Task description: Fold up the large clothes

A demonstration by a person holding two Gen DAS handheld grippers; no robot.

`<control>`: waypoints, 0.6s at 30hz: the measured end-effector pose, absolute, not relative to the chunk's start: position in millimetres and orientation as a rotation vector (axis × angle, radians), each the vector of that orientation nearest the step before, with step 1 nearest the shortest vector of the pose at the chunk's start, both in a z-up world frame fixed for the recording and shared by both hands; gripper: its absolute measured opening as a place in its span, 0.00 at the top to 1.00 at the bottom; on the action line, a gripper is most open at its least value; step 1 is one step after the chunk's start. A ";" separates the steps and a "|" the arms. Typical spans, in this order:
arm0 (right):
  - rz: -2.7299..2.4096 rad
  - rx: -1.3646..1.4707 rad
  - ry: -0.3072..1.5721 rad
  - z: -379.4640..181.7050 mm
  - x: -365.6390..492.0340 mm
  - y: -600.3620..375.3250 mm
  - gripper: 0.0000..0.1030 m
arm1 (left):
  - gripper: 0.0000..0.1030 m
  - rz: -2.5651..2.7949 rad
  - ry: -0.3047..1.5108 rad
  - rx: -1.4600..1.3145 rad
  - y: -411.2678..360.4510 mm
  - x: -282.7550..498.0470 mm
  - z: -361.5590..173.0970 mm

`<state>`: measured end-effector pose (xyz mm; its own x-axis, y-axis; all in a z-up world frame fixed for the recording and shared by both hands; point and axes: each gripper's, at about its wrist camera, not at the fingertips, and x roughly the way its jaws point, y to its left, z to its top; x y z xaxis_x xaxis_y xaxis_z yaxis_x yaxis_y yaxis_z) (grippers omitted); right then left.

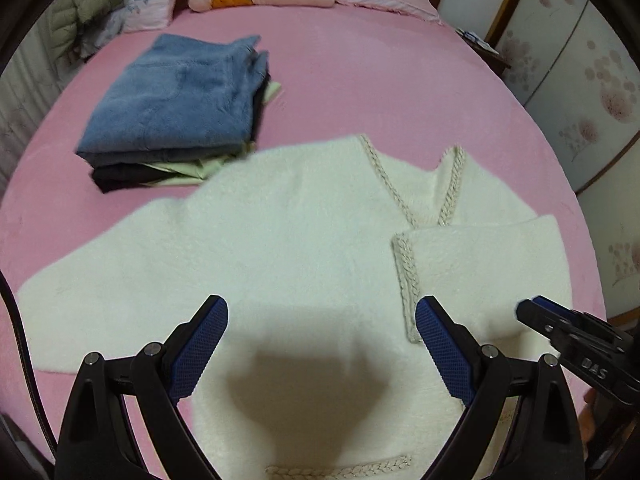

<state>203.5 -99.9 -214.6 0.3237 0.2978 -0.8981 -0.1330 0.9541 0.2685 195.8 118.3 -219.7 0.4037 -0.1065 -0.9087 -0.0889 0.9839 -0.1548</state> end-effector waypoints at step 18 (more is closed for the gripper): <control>0.103 0.299 1.274 -246.3 157.4 -191.2 0.66 | 0.56 -0.325 1.350 -0.634 57.5 218.0 -354.2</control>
